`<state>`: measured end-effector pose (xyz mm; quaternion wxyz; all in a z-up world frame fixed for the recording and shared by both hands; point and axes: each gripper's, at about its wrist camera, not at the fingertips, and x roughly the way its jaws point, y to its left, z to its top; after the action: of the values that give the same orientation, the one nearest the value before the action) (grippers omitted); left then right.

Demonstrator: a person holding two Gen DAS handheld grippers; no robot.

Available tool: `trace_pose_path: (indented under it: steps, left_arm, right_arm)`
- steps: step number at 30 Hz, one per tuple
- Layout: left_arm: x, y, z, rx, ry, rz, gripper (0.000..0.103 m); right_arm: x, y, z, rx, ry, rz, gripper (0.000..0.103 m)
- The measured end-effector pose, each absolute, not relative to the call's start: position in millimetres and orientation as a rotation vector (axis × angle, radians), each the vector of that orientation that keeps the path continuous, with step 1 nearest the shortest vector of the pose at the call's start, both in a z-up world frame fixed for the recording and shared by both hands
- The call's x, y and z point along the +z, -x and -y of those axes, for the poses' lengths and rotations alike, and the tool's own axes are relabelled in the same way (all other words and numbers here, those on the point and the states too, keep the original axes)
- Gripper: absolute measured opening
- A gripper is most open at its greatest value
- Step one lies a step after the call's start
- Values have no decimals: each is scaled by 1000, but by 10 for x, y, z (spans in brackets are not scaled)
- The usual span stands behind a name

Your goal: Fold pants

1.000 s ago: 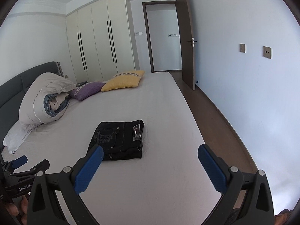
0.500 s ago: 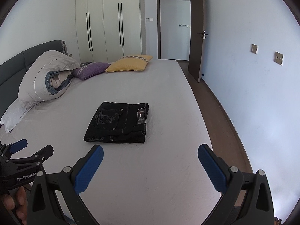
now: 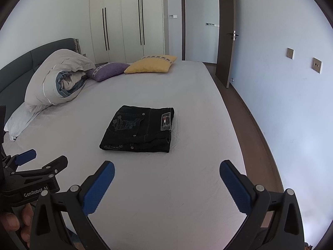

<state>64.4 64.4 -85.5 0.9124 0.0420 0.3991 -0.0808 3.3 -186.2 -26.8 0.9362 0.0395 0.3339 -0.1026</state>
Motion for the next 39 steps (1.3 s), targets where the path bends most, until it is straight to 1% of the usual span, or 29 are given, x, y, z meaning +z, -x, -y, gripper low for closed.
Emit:
trace_pose_path:
  steps: [39]
  left_arm:
    - [-998,-579,-559,-177,-102,-852,103]
  right_arm:
    - [-495,24,1769,-187,-106,-733,103]
